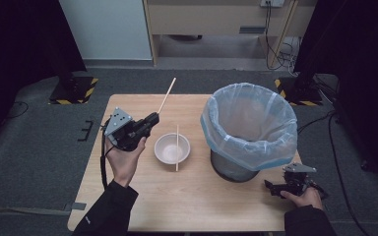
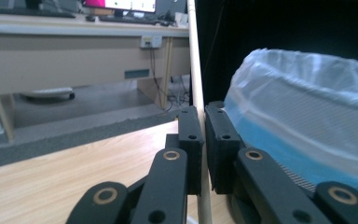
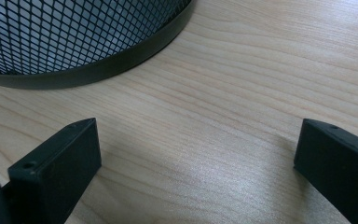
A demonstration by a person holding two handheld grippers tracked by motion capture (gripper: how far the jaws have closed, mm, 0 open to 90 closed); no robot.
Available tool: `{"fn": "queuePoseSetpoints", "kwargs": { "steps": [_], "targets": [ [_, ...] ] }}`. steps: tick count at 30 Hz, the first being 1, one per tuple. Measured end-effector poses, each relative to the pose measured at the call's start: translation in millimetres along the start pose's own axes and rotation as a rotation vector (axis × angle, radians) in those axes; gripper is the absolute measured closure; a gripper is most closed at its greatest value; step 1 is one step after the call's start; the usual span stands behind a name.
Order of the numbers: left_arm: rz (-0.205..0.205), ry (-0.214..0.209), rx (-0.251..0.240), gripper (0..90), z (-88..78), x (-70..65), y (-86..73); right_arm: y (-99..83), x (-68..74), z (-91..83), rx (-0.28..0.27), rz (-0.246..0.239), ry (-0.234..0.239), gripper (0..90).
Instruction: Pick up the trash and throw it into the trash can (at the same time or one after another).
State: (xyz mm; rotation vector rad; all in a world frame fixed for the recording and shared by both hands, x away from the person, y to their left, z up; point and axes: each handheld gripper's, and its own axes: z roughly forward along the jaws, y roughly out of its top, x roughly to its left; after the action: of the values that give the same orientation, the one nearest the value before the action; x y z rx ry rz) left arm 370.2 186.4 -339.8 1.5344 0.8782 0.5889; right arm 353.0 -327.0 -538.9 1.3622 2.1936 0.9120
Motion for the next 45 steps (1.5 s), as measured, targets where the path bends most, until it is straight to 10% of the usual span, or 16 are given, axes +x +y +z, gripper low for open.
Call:
{"fn": "queuePoseSetpoints", "kwargs": {
  "steps": [25,45],
  "targets": [
    [0.049,-0.1,-0.108,85.2,-6.9,-30.1,29.2,0.0,0.0,0.0,0.0,0.0,0.0,0.8],
    [0.058,-0.163,-0.148,85.2,34.1,-56.1,55.6,0.0,-0.1,0.0,0.0,-0.001,0.0,0.7]
  ]
}}
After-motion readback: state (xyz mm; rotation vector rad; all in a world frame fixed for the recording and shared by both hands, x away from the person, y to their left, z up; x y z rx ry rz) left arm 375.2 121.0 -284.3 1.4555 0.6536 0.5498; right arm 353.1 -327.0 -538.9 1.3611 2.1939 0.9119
